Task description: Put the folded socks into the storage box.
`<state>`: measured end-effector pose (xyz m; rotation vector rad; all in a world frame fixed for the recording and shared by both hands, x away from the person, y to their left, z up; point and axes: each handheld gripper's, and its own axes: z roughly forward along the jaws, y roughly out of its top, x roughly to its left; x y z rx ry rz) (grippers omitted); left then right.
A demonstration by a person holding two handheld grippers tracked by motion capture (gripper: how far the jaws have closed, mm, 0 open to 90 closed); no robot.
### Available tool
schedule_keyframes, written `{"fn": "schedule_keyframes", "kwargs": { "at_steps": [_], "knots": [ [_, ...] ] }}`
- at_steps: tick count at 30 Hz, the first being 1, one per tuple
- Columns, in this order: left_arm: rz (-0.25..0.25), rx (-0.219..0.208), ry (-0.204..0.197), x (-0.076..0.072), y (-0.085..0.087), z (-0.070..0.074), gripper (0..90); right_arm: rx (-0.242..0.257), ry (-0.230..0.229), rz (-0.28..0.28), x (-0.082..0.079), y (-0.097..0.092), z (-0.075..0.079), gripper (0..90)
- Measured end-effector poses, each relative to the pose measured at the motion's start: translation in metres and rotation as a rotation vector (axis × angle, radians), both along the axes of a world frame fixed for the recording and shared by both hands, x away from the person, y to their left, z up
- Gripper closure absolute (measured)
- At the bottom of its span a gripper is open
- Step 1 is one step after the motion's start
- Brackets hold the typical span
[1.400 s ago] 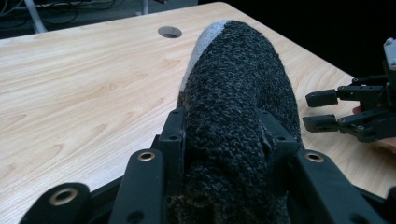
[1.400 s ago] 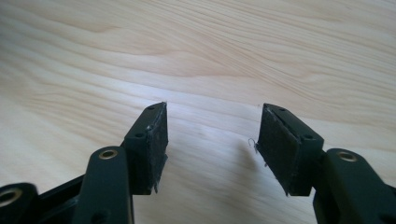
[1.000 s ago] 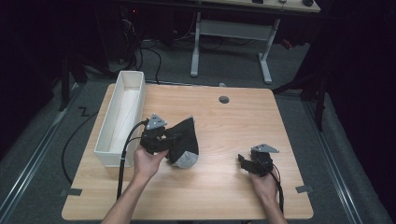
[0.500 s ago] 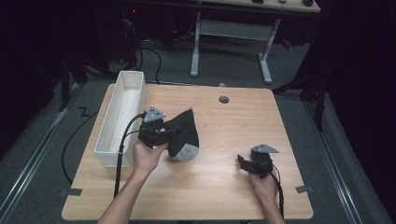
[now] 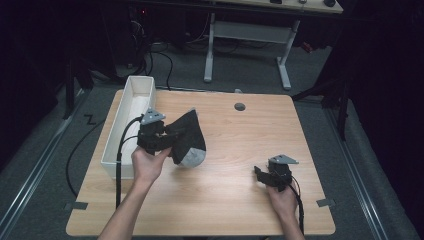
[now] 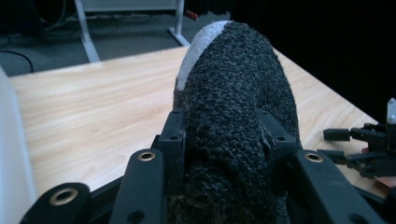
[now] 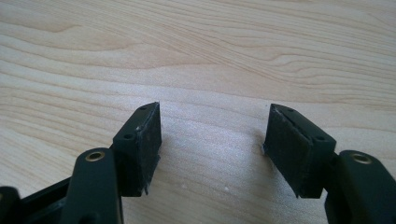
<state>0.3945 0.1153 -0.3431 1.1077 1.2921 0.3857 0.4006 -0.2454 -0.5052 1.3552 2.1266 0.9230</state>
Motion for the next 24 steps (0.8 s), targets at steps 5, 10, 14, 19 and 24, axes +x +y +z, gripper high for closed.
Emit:
{"fn": "schedule_keyframes", "kwargs": {
  "at_steps": [5, 10, 14, 19, 24],
  "knots": [
    [0.036, -0.014, -0.010, -0.001, 0.016, 0.007, 61.3, 0.000, 0.000, -0.001, 0.000, 0.000, 0.000, 36.1],
    [0.060, -0.038, -0.021, -0.001, 0.025, 0.009, 61.4, 0.001, 0.001, 0.000, 0.000, 0.000, 0.000, 35.8],
    [0.063, -0.039, -0.032, -0.001, 0.026, 0.011, 61.6, 0.001, 0.002, 0.001, 0.000, 0.000, 0.000, 35.3],
    [0.049, -0.013, -0.033, -0.001, 0.024, 0.009, 61.6, 0.000, 0.001, 0.002, 0.000, 0.000, 0.000, 35.3],
    [0.052, 0.046, -0.040, 0.000, 0.022, 0.009, 61.3, 0.000, 0.002, 0.003, 0.000, 0.000, 0.000, 35.1]
  ]
}}
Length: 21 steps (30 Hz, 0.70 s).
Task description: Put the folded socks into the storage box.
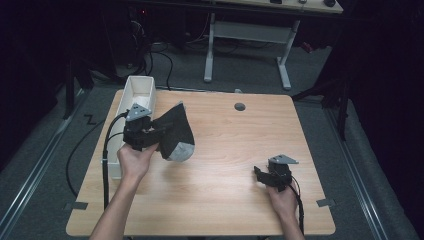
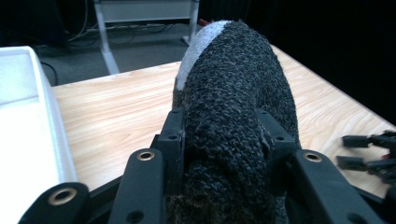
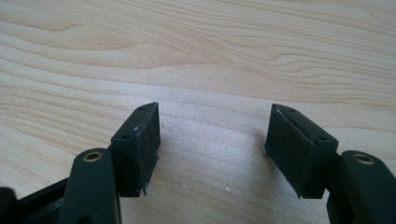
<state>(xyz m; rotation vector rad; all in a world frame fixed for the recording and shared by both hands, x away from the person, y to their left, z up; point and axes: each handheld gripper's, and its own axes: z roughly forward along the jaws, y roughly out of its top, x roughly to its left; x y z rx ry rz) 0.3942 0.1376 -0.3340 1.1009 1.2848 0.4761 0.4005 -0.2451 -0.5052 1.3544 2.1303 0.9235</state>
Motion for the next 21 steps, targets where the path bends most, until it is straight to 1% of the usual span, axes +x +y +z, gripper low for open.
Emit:
{"fn": "schedule_keyframes", "kwargs": {
  "at_steps": [2, 4, 6, 9, 12, 15, 18, 21],
  "knots": [
    [-0.002, -0.006, -0.007, -0.001, 0.000, 0.001, 61.3, 0.001, 0.001, -0.001, 0.000, 0.000, 0.000, 35.1],
    [0.000, -0.003, -0.009, -0.001, 0.001, 0.002, 61.5, 0.001, 0.001, -0.001, 0.000, 0.000, 0.000, 35.1],
    [0.017, -0.006, -0.007, -0.002, 0.005, 0.004, 61.7, 0.001, 0.000, -0.001, 0.000, 0.000, 0.000, 35.1],
    [0.036, -0.015, -0.016, -0.003, 0.011, 0.008, 61.7, 0.001, 0.002, -0.001, 0.000, 0.000, 0.000, 35.1],
    [0.068, -0.022, -0.020, -0.003, 0.018, 0.011, 61.8, 0.002, 0.003, -0.002, 0.000, 0.000, 0.000, 35.0],
    [0.091, -0.031, -0.031, -0.005, 0.025, 0.015, 61.8, 0.002, 0.003, -0.001, 0.000, 0.000, 0.000, 35.0],
    [0.113, -0.049, -0.045, -0.008, 0.032, 0.021, 61.9, 0.001, 0.003, -0.001, 0.000, 0.000, 0.000, 34.9],
    [0.137, -0.053, -0.057, -0.012, 0.041, 0.026, 62.0, 0.001, 0.003, -0.001, 0.000, 0.000, 0.000, 35.0]
  ]
}}
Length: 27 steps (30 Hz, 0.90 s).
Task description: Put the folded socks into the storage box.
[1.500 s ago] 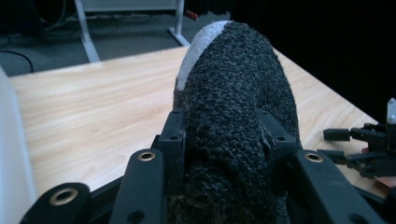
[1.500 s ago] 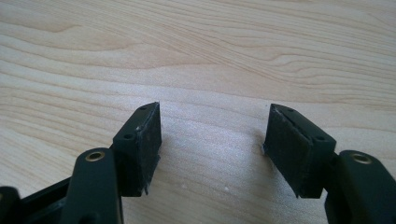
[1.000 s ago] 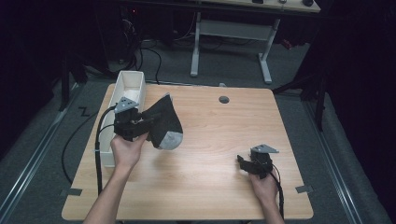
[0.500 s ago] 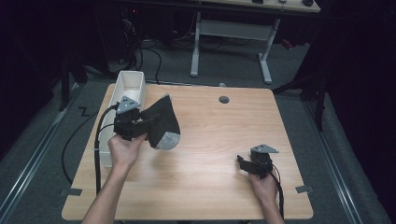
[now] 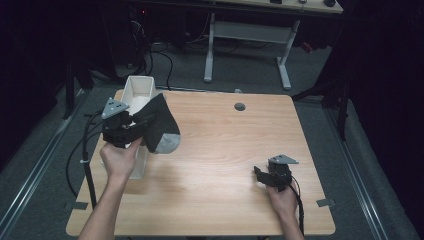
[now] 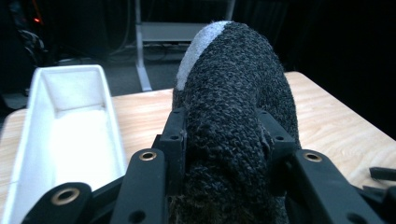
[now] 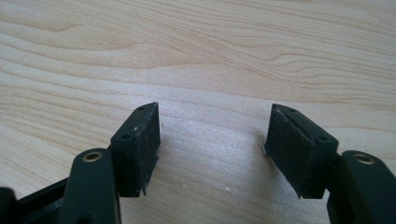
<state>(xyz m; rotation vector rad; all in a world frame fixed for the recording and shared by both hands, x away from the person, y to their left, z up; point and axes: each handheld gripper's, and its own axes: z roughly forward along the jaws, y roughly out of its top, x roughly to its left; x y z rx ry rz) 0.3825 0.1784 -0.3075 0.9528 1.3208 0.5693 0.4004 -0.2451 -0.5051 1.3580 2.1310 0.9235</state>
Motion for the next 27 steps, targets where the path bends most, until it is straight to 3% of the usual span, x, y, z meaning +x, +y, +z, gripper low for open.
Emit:
{"fn": "schedule_keyframes", "kwargs": {
  "at_steps": [11, 27],
  "knots": [
    [0.083, -0.059, -0.023, -0.005, 0.030, 0.008, 62.1, 0.000, 0.000, 0.000, 0.000, 0.000, 0.000, 35.0],
    [0.160, -0.076, -0.035, -0.007, 0.056, 0.002, 62.2, 0.000, 0.000, 0.000, 0.000, 0.000, 0.000, 35.0]
  ]
}}
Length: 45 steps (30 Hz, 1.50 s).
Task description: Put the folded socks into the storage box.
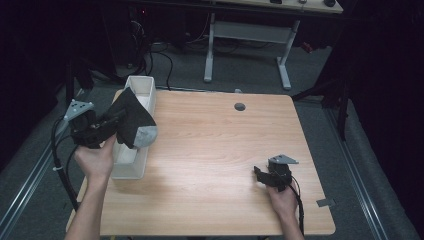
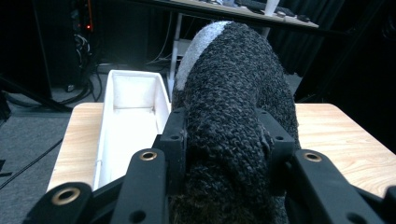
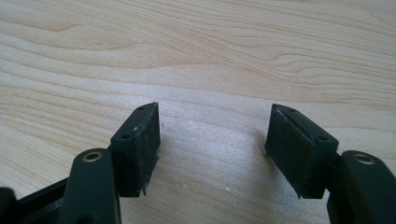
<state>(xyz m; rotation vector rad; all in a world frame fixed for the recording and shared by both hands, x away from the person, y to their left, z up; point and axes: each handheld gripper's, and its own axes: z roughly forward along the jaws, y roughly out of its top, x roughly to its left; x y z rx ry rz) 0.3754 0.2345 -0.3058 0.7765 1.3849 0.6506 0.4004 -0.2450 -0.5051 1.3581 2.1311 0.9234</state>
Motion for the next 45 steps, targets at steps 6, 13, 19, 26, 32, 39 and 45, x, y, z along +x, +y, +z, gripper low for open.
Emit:
{"fn": "schedule_keyframes", "kwargs": {
  "at_steps": [6, 13, 19, 26, 32, 39, 45],
  "knots": [
    [0.021, 0.001, 0.007, 0.003, 0.006, -0.007, 62.1, 0.000, 0.000, 0.000, 0.000, 0.000, 0.000, 34.9],
    [0.050, -0.009, 0.013, 0.006, 0.014, -0.014, 62.1, 0.000, 0.000, 0.000, 0.000, 0.000, 0.000, 35.0],
    [0.086, 0.012, 0.009, 0.005, 0.022, -0.021, 62.1, 0.000, 0.000, 0.000, 0.000, 0.000, 0.000, 35.0],
    [0.107, -0.008, 0.019, 0.005, 0.031, -0.032, 62.1, 0.000, 0.000, -0.001, 0.000, 0.000, 0.000, 35.0],
    [0.123, -0.001, 0.029, 0.006, 0.035, -0.038, 62.1, -0.001, 0.000, -0.001, 0.000, 0.000, 0.000, 35.0],
    [0.161, 0.047, 0.044, 0.009, 0.037, -0.049, 62.0, 0.000, 0.000, -0.002, 0.000, 0.000, 0.000, 35.0],
    [0.173, 0.078, 0.053, 0.012, 0.037, -0.057, 62.0, -0.001, 0.000, -0.001, 0.000, 0.000, 0.000, 35.0]
  ]
}}
